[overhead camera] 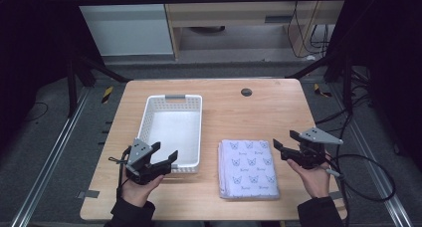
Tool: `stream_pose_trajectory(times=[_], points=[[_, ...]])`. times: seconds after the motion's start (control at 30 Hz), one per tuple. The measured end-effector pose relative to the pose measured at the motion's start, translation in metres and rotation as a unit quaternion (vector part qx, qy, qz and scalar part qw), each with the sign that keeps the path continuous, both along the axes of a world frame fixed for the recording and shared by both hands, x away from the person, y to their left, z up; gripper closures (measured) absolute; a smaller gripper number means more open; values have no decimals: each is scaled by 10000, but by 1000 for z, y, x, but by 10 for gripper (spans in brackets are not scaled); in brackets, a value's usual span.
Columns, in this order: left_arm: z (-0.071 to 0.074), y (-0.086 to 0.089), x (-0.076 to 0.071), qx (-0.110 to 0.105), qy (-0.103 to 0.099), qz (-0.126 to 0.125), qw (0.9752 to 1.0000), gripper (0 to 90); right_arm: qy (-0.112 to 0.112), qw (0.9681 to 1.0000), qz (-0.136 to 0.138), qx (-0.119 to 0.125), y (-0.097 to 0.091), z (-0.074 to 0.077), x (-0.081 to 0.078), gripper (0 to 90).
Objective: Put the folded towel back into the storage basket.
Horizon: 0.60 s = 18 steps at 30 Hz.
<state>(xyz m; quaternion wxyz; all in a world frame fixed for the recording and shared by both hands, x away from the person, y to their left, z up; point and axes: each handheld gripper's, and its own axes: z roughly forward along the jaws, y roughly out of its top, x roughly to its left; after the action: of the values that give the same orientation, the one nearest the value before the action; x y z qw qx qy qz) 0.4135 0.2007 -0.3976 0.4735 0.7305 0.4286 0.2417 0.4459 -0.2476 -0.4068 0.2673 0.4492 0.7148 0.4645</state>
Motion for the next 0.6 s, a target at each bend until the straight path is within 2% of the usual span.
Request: stream_pose_trajectory(times=[0.33, 0.6], points=[[1, -18, 0, 30, 45, -157, 9999, 322, -23, 10000, 10, 24, 5, 5, 3, 284], [2, -33, -1, 67, 72, -318, 9994, 324, -50, 10000, 70, -14, 8, 8, 4, 302]])
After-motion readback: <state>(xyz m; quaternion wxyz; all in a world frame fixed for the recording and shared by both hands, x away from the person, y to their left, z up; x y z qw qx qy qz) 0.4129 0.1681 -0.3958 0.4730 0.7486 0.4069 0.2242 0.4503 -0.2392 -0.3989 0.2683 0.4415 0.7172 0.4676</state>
